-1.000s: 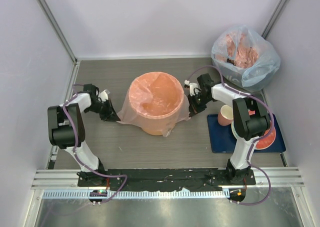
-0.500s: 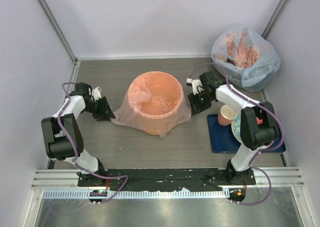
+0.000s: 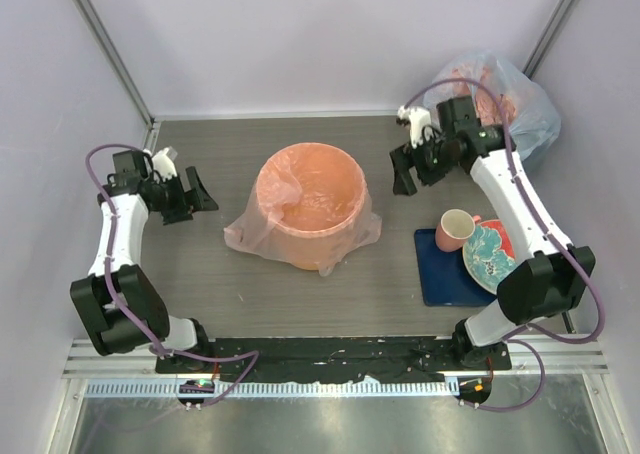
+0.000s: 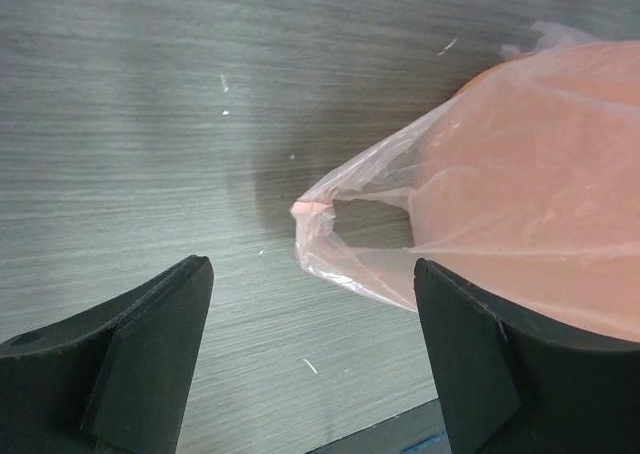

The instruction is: Put the trash bags into the trash bin

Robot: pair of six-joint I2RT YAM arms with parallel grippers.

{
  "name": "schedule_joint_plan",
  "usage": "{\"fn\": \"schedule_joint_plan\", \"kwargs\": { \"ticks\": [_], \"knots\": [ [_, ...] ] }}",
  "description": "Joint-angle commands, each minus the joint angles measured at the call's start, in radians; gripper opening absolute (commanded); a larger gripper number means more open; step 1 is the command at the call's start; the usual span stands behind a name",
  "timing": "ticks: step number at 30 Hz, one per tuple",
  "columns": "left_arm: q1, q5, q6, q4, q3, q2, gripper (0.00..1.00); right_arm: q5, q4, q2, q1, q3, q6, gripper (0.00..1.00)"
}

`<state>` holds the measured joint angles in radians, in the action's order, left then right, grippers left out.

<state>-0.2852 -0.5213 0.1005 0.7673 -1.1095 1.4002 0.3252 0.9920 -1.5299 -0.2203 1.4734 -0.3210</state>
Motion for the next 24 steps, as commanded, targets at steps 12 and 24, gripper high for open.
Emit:
{"fn": "schedule_joint_plan", "kwargs": {
  "ticks": [12,24],
  "knots": [
    [-0.008,-0.236,0.191,-0.131,-0.133,-0.056,0.86,0.054,-0.058,-0.228,-0.428,0.538,-0.084,0.33],
    [-0.011,-0.206,0.237,-0.148,-0.038,-0.161,0.86,-0.087,-0.194,-0.401,-0.553,0.389,-0.075,0.09]
  ]
}}
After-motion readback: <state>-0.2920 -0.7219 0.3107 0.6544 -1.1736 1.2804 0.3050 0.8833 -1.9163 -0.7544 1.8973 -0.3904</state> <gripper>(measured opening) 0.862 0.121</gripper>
